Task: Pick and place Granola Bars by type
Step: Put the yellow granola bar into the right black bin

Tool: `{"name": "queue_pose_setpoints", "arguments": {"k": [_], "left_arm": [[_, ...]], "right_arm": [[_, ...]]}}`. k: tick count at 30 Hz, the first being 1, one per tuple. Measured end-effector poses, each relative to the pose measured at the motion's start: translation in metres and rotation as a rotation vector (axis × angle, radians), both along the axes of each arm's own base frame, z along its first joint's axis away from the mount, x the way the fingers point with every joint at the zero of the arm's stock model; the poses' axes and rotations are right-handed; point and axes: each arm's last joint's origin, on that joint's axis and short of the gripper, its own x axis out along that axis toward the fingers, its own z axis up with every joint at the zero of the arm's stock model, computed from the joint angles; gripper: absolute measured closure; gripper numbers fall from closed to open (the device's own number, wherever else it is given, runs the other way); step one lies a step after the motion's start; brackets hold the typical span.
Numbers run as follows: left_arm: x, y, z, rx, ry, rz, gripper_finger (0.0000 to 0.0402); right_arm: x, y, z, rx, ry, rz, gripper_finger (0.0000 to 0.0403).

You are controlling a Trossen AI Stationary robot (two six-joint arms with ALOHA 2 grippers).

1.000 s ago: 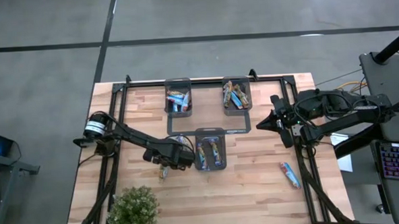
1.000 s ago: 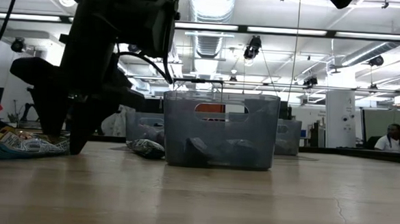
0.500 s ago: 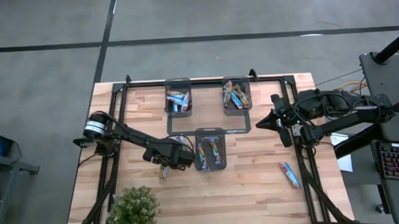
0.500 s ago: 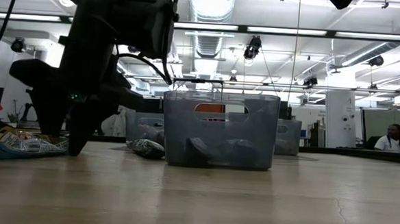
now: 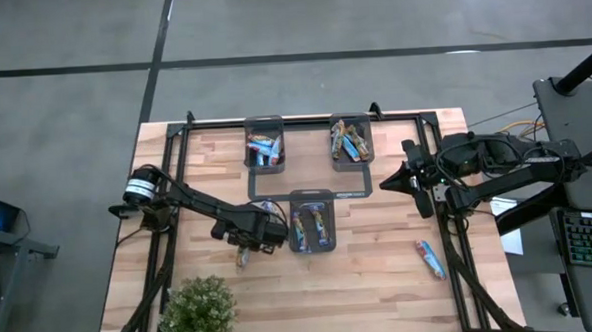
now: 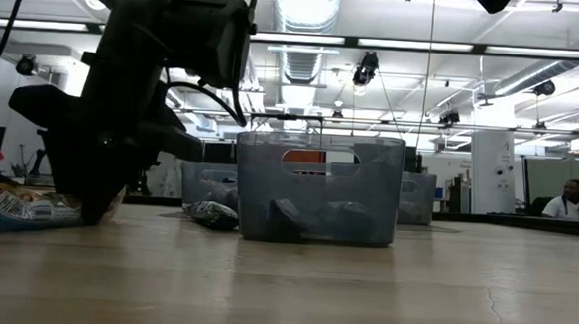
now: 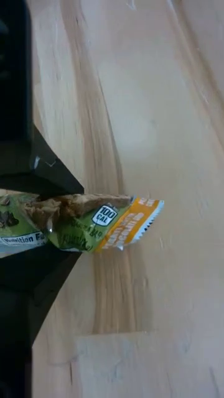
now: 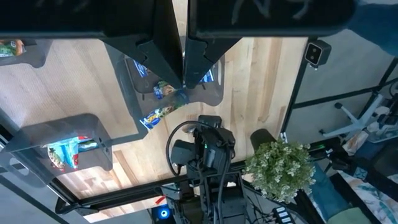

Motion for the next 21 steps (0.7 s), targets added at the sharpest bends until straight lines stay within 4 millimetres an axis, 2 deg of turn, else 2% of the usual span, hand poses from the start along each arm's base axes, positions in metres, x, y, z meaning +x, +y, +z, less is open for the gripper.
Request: {"name": "queue_pose_setpoints", "arguments": {"k": [14,21], "left_arm": [[-0.001,-0.0005,-0.0006,-0.027,0.014,-0.03,0.0328],[-0.0015,0.0001,0.001,-0.032,0.023,-0.077,0.0332]], "right_arm": [[0.0,-0.0003,-0.0001,-0.006,0.0,-0.008,0.0394],[0.0001,-0.0007,0.0,-0.014,-0.001,-0.021,0.0394]]}}
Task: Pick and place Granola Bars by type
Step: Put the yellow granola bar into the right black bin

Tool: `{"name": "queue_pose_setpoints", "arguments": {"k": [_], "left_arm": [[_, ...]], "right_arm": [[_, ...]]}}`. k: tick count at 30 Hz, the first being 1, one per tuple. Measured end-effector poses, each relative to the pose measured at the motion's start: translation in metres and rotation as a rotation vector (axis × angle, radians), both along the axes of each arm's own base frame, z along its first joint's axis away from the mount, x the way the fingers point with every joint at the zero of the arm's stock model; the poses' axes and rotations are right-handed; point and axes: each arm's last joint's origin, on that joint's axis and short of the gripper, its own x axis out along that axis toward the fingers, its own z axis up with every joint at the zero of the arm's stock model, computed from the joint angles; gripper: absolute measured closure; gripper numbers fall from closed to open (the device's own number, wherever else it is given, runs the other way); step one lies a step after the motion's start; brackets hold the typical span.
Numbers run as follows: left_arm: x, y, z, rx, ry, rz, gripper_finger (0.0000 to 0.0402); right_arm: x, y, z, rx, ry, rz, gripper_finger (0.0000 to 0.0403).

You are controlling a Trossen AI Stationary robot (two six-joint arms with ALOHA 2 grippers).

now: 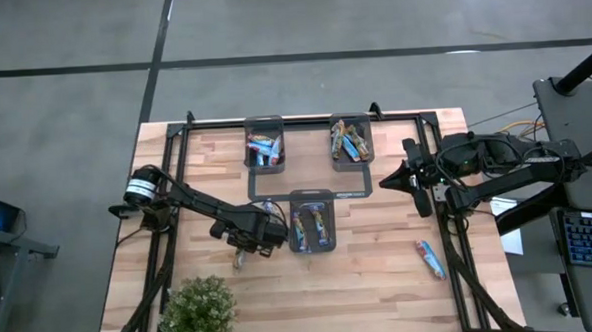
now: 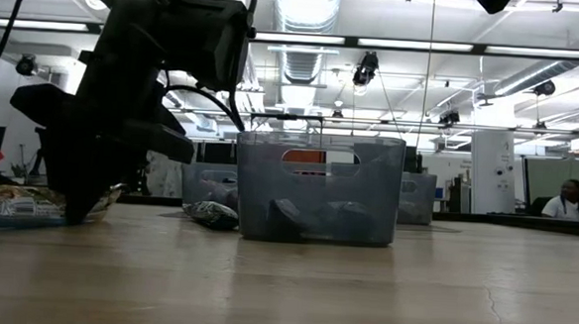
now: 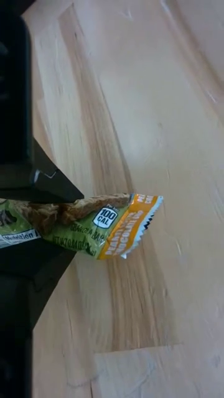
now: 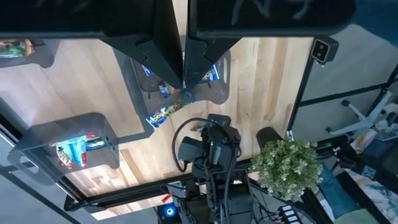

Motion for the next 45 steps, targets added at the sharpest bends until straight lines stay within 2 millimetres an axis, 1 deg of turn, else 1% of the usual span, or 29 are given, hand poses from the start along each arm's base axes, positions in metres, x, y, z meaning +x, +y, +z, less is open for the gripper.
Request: {"name": "queue_pose_setpoints", "arguments": {"k": [5,12,23,27,30,35,40,45], "left_arm": [[-0.002,0.001,0.005,-0.002,-0.002,-0.013,0.0332],[-0.012,0.006,0.027,0.001,-0.026,-0.011,0.0332],[-0.026,0.027,0.075,0.04,-0.225,0.044,0.0332],[-0.028,0.033,0.09,0.055,-0.338,0.066,0.0332],[-0.024,0.036,0.101,0.081,-0.472,0.064,0.0332],[-0.009,0.044,0.119,0.127,-0.734,0.051,0.0332],[0.007,0.063,0.134,0.175,-0.95,0.027,0.0331],[0.014,0.086,0.146,0.228,-1.057,0.013,0.0331]], "right_arm": [[0.0,0.0,0.0,0.002,0.0,-0.001,0.0394],[0.0,0.0,0.0,0.0,0.0,0.0,0.0394],[0.0,0.0,0.0,-0.004,-0.001,0.002,0.0394],[0.0,0.0,0.0,-0.004,-0.002,0.002,0.0394],[0.0,0.0,0.0,-0.003,-0.004,0.002,0.0394],[0.0,0.0,0.0,-0.003,-0.007,0.002,0.0394],[0.0,0.0,0.0,-0.003,-0.007,0.002,0.0394],[0.0,0.0,0.0,0.0,-0.006,0.0,0.0394]]}}
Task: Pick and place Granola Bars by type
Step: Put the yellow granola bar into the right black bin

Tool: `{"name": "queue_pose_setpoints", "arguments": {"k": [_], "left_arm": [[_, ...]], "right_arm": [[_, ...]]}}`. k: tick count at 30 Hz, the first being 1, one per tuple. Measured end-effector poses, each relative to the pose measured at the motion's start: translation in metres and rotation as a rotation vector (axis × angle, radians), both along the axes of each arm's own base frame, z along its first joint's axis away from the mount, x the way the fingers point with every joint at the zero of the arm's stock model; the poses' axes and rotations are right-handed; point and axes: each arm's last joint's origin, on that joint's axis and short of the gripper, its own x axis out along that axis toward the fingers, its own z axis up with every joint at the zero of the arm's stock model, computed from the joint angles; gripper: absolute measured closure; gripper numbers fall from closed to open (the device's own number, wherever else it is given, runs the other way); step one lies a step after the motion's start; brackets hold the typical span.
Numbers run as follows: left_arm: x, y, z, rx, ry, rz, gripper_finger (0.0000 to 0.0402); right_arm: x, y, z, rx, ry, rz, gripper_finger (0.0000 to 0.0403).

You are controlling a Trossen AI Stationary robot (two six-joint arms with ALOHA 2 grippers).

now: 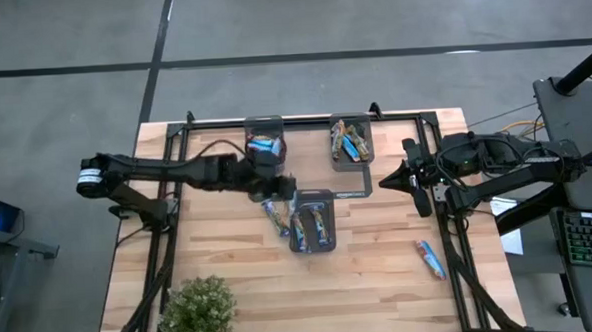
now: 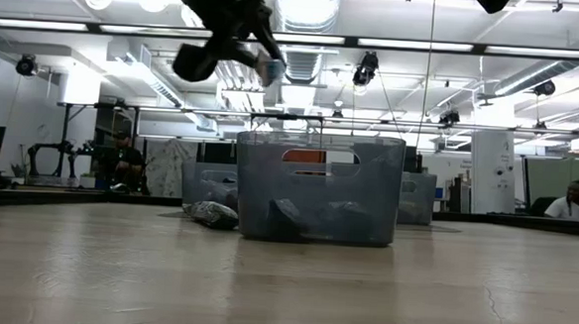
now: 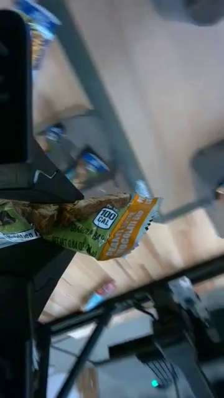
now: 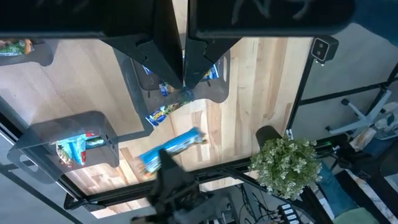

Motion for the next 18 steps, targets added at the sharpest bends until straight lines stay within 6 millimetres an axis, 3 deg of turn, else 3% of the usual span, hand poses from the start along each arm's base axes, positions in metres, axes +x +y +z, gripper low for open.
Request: {"name": "queue_pose_setpoints", "arguments": {"k": [5,18], "left_arm": [[0.004,0.021,0.013,0.024,-0.097,-0.021,0.0331],[0.011,0.052,0.041,0.074,-0.386,-0.026,0.0331]], "right_arm": [[0.0,0.0,0.0,0.003,0.001,-0.002,0.0394],[0.0,0.0,0.0,0.02,0.002,-0.01,0.0394]]}}
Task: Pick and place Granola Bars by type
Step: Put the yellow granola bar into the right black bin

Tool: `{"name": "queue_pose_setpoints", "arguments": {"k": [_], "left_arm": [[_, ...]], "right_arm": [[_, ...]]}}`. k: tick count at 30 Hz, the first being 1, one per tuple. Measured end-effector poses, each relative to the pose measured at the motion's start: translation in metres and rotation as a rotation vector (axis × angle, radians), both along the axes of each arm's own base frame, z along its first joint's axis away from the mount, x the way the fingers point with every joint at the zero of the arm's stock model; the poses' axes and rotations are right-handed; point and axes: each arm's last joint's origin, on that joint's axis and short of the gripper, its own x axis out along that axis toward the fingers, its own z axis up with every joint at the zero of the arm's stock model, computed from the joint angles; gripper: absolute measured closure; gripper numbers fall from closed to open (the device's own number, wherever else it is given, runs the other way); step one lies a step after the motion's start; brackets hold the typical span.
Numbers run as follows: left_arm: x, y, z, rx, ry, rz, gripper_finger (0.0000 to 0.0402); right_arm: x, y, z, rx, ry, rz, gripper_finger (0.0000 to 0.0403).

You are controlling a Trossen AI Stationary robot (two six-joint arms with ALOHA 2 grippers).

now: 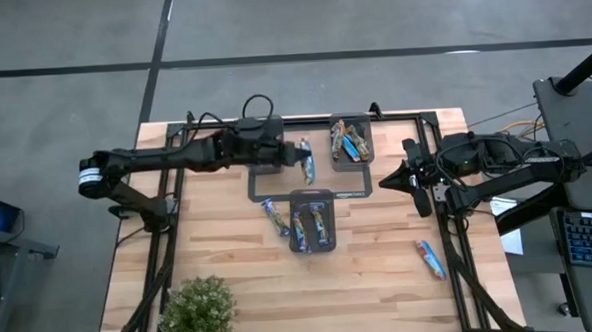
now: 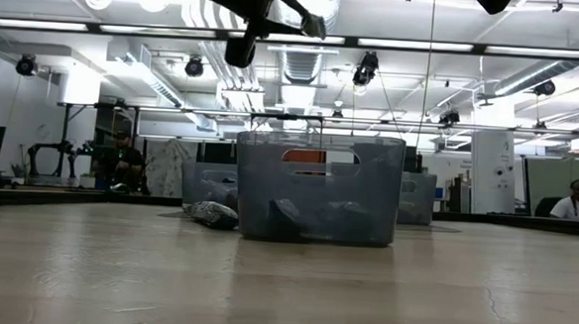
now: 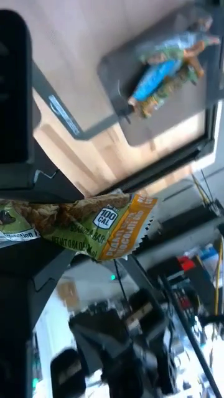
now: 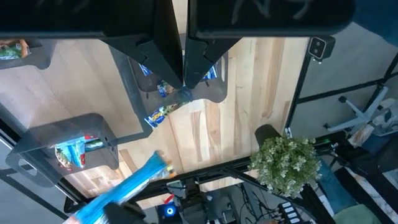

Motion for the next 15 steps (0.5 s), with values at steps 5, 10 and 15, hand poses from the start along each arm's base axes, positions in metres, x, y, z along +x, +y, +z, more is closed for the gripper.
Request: {"name": "queue_pose_setpoints", "arguments": {"k": [5,10,15], "left_arm": [[0.001,0.014,0.001,-0.001,-0.019,0.021,0.0331],[0.009,0.029,0.005,0.005,-0.029,0.004,0.0331],[0.023,0.047,0.01,0.028,-0.039,-0.006,0.0331]], "right_arm": [[0.0,0.0,0.0,0.0,0.0,0.0,0.0394],[0.0,0.0,0.0,0.004,0.0,-0.002,0.0394],[0.0,0.0,0.0,0.007,0.0,-0.004,0.0394]]}}
